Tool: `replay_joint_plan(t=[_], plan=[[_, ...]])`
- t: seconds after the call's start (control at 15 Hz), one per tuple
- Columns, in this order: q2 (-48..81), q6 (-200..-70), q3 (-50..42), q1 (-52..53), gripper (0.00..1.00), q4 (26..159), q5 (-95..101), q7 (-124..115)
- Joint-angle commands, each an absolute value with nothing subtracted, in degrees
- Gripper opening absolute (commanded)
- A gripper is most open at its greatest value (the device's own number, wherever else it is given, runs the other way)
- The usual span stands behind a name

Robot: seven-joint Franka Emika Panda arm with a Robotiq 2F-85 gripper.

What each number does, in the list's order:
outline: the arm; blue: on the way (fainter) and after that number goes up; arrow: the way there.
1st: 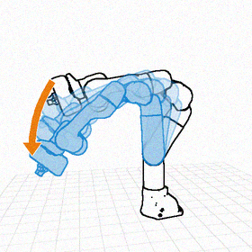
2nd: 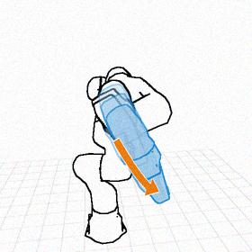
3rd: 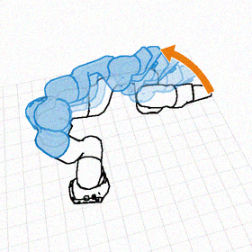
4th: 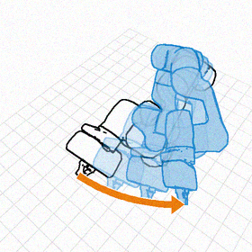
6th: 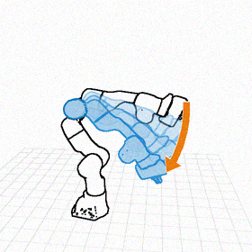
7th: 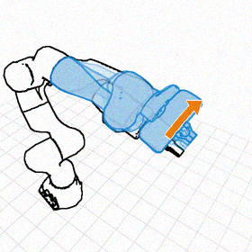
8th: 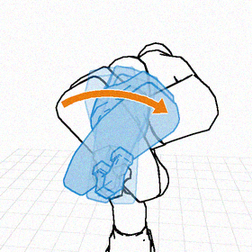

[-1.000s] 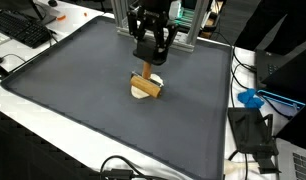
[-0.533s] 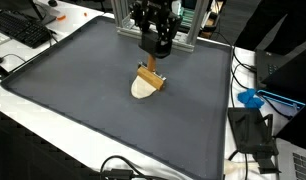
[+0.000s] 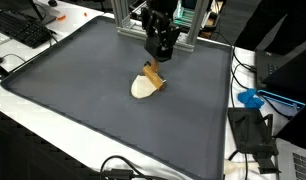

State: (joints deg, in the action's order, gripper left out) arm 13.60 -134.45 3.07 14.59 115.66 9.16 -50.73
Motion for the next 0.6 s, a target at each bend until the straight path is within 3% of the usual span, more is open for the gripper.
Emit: replay_joint_plan(t=[0.0, 0.53], plan=[[14.8, -135.0, 2.1, 15.6, 0.34, 115.3, 14.6, -57.9], [17.4, -136.0, 0.9, 16.1, 0.34, 113.7, 24.2, -71.3]])
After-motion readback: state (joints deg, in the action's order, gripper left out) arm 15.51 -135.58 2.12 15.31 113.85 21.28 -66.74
